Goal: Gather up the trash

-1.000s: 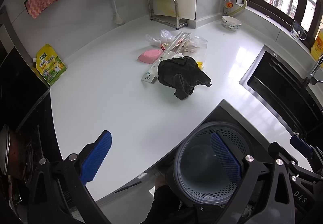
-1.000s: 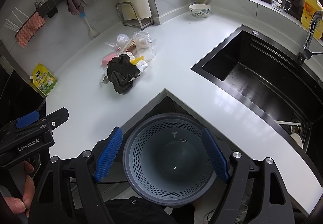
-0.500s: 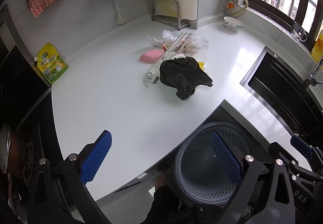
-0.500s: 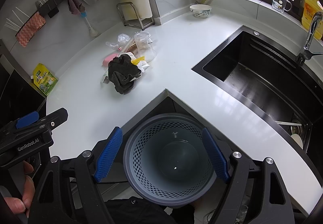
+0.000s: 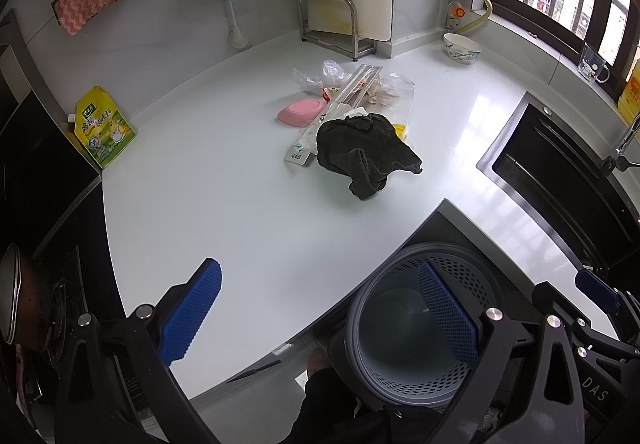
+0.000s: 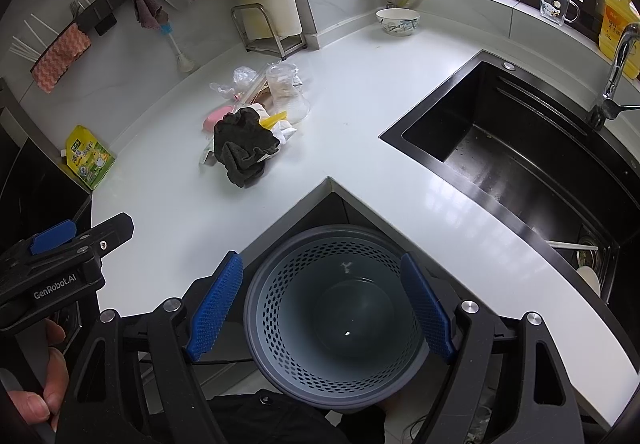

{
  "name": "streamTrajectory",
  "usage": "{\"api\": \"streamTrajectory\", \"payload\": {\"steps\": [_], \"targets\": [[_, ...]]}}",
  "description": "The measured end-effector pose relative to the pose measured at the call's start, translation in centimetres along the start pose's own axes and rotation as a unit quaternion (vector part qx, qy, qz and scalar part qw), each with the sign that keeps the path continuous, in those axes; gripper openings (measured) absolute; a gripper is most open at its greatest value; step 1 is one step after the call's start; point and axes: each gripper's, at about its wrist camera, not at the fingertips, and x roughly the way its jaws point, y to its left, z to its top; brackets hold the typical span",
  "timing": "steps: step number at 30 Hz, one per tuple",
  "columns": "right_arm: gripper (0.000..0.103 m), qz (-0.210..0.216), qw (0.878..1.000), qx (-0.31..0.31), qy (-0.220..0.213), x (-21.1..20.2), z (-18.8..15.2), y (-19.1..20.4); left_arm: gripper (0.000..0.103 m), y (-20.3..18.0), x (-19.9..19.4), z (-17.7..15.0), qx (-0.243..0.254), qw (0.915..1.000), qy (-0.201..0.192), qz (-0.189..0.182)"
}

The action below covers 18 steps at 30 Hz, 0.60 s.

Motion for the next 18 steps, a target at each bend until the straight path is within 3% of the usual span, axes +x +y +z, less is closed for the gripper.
{"api": "streamTrajectory", "payload": {"steps": [18], "targets": [[0.077,0.002,1.0,0.001,0.003,0.46,0.12,0.04,0.097,0.24,0.19,0.17,-0.001,1.0,0.002,0.003]]}}
